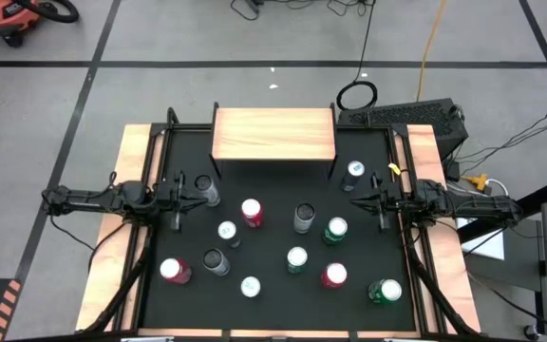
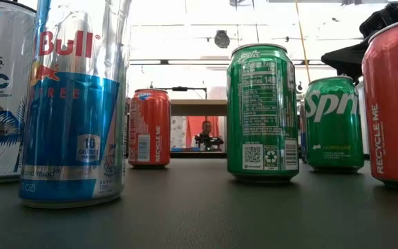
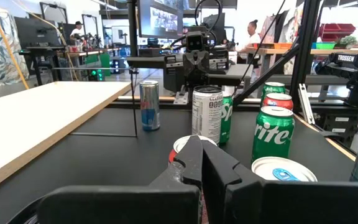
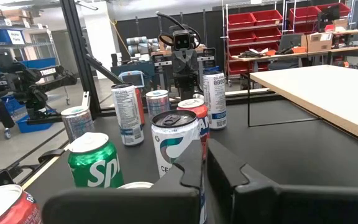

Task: Place canned beverage on shelf

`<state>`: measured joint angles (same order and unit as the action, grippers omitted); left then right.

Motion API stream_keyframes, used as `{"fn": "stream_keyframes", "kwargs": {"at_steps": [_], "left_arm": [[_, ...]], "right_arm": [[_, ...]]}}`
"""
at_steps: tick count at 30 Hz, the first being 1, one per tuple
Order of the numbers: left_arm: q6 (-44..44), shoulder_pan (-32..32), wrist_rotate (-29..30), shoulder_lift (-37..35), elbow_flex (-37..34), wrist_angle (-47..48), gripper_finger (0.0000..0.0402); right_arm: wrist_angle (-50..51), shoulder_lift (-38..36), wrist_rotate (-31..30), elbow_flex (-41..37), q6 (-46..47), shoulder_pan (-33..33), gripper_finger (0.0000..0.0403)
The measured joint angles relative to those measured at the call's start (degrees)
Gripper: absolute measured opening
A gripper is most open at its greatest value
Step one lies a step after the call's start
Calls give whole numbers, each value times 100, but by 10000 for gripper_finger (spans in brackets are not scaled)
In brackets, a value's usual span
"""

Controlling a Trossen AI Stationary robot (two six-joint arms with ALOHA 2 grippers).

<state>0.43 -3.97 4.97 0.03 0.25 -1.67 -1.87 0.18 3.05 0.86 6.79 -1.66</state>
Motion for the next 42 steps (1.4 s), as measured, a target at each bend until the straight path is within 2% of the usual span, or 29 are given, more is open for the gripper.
{"fn": "stream_keyframes", "kwargs": {"at_steps": [13, 18, 30, 35, 42], "left_arm": [[-1, -2, -1, 2, 0, 0, 0], [-2, 0, 0, 1, 0, 0, 0], [-2, 0, -1, 2, 0, 0, 0], [0, 0, -2, 2, 0, 0, 0], [0, -1, 2, 0, 0, -43, 0]], "right_arm": [[0, -2, -2, 2, -26, 1, 0], [-20, -1, -2, 2, -494, -1, 0], [-15, -2, 18, 1, -429, 0, 0], [-40, 9, 733, 199, -317, 12, 0], [106, 177, 610, 447, -105, 156, 0]]}}
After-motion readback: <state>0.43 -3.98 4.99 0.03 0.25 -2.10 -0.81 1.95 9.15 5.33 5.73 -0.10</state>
